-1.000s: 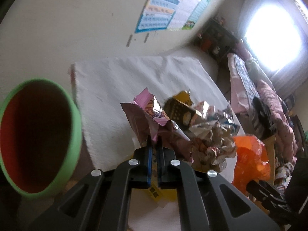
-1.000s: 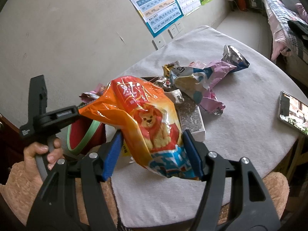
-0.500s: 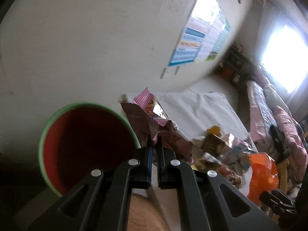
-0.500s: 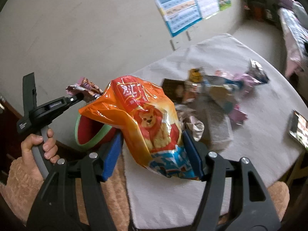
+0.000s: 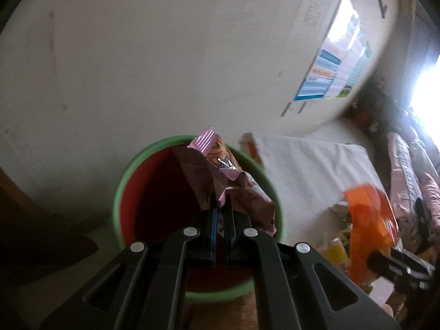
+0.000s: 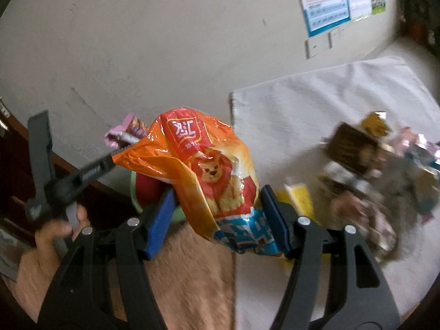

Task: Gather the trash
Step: 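Carry both items over the green-rimmed bin and open both grippers to drop them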

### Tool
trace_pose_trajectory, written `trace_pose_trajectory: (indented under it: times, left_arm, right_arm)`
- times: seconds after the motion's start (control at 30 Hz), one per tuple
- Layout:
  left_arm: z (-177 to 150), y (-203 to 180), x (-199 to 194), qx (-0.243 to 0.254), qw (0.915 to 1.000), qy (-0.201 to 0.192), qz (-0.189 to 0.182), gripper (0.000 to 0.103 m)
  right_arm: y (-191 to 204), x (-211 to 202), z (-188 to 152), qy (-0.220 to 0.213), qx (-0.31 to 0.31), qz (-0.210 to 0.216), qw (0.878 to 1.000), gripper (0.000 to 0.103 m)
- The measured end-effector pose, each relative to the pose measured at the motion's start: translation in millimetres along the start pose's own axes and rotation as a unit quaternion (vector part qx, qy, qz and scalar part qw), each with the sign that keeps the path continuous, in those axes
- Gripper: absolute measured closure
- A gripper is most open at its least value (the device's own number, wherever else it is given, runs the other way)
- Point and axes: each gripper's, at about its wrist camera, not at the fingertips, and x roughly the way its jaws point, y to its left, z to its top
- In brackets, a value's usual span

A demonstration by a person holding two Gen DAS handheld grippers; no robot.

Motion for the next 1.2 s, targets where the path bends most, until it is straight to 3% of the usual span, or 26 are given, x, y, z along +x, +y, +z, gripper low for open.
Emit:
trace_pose_trajectory:
  times: [0.37, 0.5, 0.57, 0.63, 0.7, 0.73, 1.0, 1.2]
  left_arm:
    - [-1, 29, -5, -0.009, 0.9992, -0.008, 0.038, 0.102]
    - [-4, 37, -5, -0.008, 0.9987, -0.006, 0.050, 0.100]
    - [-5, 40, -4, -0.013, 0.9982, -0.001, 0.058, 0.097]
    - [-5, 42, -3, -0.021, 0.9979, 0.000, 0.061, 0.074]
    - [-5, 43, -6, -0.026, 0.9976, -0.007, 0.064, 0.062]
    - [-5, 42, -7, -0.024, 0.9975, -0.011, 0.066, 0.061]
    - [-4, 21, -12, -0.005, 0.9983, -0.016, 0.055, 0.058]
    - [-7, -7, -16, 0.021, 0.9992, -0.012, 0.032, 0.058]
  right_arm:
    - [51, 62, 34, 0.031, -0.019, 0.042, 0.998, 0.041]
    - [55, 70, 38, 0.031, -0.022, 0.044, 0.998, 0.034]
    - [55, 75, 38, 0.038, -0.015, 0.048, 0.998, 0.028]
    - [53, 76, 37, 0.040, -0.004, 0.055, 0.998, 0.025]
    - [50, 73, 33, 0.035, -0.001, 0.054, 0.998, 0.025]
    - [50, 70, 32, 0.031, -0.003, 0.051, 0.998, 0.025]
    - [29, 29, 24, -0.011, -0.001, 0.027, 1.000, 0.022]
    - [-11, -22, 12, -0.050, 0.000, -0.032, 0.998, 0.022]
